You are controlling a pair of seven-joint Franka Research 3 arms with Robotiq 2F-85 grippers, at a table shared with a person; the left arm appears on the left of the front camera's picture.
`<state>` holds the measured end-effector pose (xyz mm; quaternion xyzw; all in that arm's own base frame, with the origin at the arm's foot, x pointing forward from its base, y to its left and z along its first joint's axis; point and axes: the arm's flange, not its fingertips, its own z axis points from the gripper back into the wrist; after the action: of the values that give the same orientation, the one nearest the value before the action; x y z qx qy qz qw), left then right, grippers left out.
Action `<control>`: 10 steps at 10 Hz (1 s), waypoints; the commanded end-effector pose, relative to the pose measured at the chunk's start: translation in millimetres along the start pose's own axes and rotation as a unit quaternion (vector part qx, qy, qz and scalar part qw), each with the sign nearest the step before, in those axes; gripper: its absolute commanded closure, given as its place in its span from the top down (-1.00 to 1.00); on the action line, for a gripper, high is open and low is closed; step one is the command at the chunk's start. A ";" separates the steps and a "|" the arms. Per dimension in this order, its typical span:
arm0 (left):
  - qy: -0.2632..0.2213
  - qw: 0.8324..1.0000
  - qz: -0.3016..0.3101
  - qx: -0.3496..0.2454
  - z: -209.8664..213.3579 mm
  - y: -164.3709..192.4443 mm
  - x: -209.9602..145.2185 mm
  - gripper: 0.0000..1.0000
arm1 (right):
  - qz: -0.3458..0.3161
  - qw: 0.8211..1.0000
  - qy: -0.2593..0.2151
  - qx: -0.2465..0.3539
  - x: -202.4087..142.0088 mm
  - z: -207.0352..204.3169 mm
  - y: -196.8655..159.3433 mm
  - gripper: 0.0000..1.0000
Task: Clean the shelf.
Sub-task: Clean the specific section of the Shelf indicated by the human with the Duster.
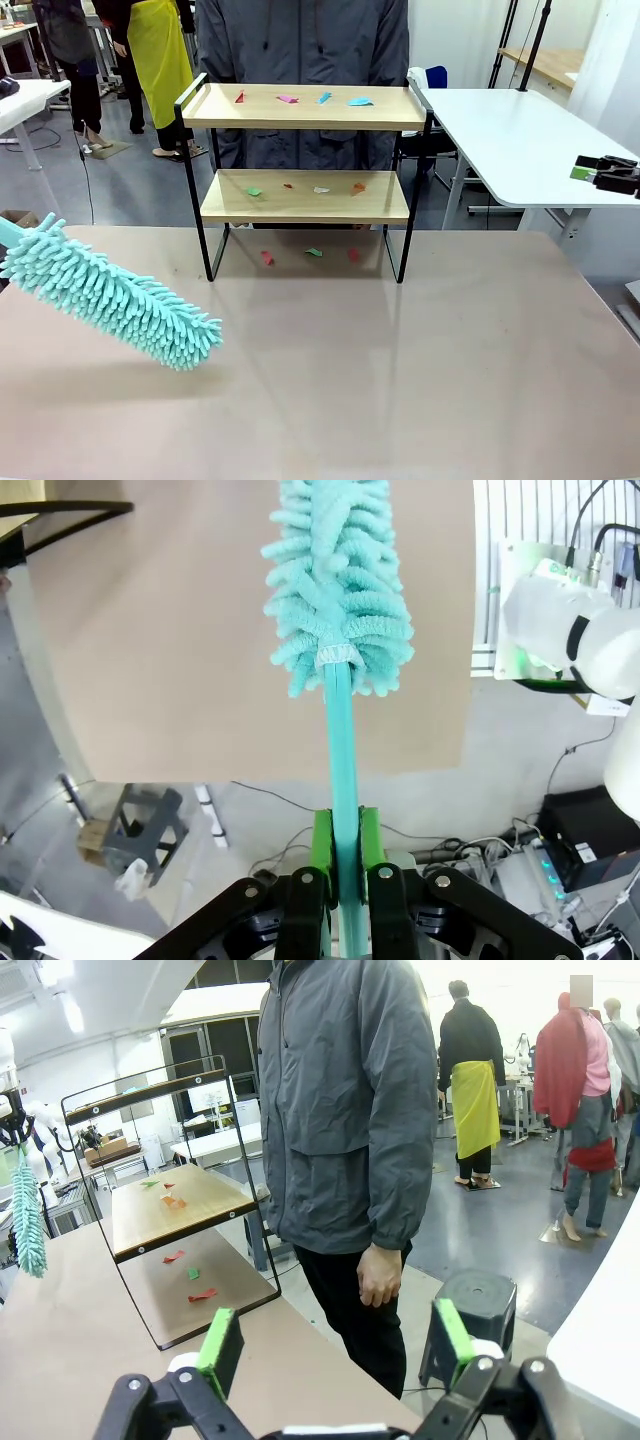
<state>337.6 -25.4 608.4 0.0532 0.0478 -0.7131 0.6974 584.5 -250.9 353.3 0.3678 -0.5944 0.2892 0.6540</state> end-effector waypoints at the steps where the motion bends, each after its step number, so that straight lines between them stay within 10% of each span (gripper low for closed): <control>1: 0.003 1.000 -0.001 0.003 0.5 0.3 -3.8 -0.74 | 0.002 1.000 -0.003 -0.001 3.1 -1.6 0.2 1.00; 10: 0.003 1.000 -0.001 0.003 0.5 0.3 -3.8 -0.74 | 0.002 1.000 -0.003 -0.001 3.1 -1.6 0.2 1.00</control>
<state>338.4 -23.4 607.7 0.0527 0.0489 -0.7108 0.6997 584.5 -250.9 353.3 0.3678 -0.5944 0.2892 0.6540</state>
